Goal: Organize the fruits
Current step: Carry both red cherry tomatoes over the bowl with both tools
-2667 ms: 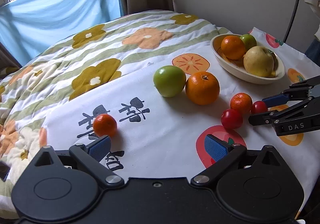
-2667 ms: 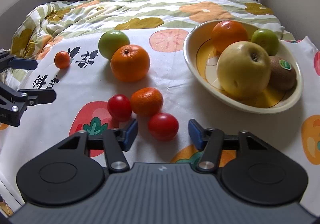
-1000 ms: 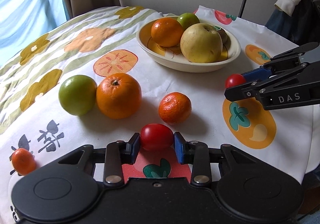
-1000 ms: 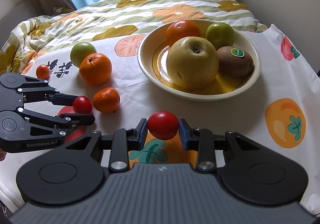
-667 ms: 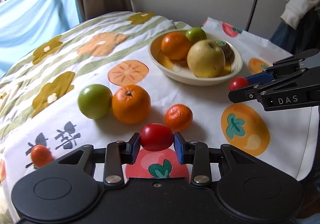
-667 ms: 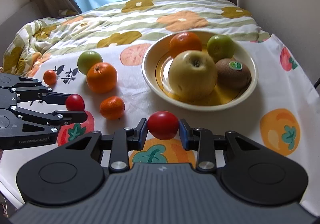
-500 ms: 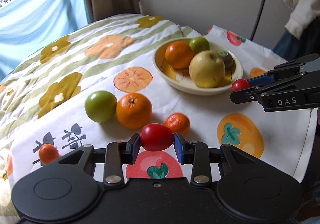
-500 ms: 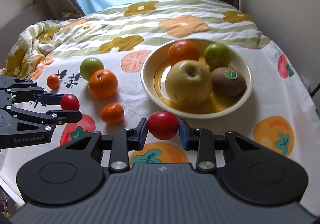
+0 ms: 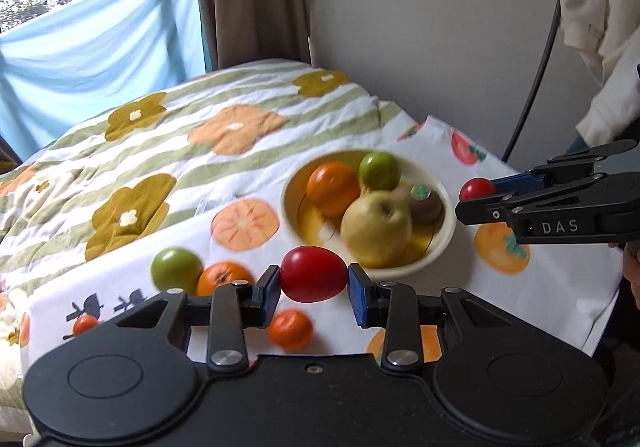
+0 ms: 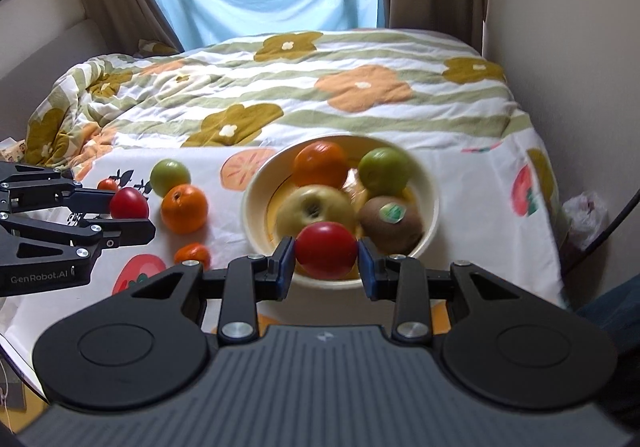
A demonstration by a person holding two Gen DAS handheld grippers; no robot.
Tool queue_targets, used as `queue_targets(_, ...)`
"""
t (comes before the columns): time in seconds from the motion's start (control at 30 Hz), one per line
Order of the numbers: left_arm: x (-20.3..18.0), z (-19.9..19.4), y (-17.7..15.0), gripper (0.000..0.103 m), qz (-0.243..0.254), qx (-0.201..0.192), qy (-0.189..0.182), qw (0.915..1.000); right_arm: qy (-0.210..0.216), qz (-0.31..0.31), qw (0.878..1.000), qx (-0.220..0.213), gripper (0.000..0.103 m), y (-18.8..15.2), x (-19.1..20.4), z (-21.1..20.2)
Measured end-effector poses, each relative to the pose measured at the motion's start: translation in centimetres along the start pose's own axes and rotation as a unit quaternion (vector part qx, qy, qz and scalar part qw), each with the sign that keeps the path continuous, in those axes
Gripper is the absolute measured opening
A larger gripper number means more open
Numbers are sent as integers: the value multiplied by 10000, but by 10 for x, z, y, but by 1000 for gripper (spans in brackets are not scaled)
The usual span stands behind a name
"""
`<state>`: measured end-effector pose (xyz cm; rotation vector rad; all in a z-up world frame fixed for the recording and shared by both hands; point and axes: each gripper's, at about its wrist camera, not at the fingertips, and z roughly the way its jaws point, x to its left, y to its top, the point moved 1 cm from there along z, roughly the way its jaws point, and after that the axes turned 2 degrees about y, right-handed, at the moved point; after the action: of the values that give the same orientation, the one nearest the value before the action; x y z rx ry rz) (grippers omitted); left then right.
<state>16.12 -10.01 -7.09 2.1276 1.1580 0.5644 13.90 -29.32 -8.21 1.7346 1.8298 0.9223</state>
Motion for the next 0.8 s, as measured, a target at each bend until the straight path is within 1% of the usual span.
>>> queue_targets(0.17,-24,11,22,39,-116,-77,65,9999,94,-66,9999,-24,49,12,-30,-2)
queue_targets(0.4,-49,42,47,39,-187,-86,186,9996,214,-214,9995,-53,49,29,-65,8)
queue_targets(0.63,-69,81,70,39,-164,22,306,9994,348,-268,9990,-101,49,43,-94,24)
queue_targets(0.8,-76,110,77,39,-116,239,386,9989,435,-260,9987,-81,49,44,-110,34)
